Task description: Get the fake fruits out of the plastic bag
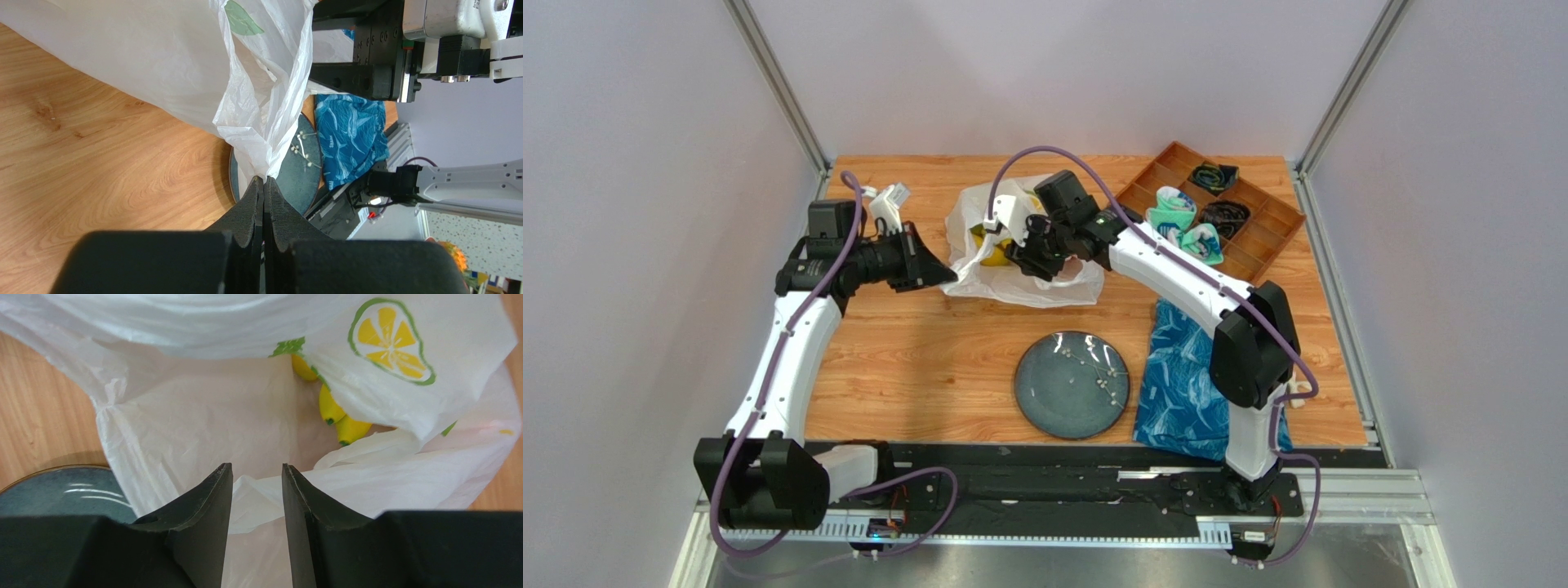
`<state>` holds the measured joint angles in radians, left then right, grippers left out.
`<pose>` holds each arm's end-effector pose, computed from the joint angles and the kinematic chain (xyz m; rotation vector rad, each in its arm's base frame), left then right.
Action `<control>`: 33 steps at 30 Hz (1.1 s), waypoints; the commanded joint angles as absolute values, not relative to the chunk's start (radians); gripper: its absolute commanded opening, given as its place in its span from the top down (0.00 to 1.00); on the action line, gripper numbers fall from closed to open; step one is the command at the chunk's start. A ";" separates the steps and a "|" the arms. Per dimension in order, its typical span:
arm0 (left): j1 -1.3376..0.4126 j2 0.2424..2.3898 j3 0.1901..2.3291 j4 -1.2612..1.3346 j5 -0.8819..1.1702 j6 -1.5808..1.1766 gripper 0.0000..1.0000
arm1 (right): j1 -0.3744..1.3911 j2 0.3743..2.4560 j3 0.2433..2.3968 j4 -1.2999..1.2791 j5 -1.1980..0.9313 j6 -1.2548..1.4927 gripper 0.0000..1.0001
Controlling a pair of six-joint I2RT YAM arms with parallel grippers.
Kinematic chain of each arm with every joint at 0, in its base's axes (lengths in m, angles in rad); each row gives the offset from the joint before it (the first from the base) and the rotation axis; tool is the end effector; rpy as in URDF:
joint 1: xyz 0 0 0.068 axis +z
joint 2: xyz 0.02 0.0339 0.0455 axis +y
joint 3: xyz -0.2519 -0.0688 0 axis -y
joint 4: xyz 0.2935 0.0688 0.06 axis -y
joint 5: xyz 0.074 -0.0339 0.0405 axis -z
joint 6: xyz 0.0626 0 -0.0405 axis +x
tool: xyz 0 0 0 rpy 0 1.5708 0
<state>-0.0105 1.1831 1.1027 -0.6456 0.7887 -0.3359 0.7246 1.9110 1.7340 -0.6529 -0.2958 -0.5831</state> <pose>0.3100 -0.0477 0.3045 0.0502 2.2596 -1.0828 0.3577 0.3410 0.2596 -1.5642 1.8138 0.4210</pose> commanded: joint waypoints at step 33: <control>0.018 1.339 1.281 -0.716 0.825 -0.242 1.00 | 0.650 2.343 2.048 -0.469 -0.213 -1.108 0.83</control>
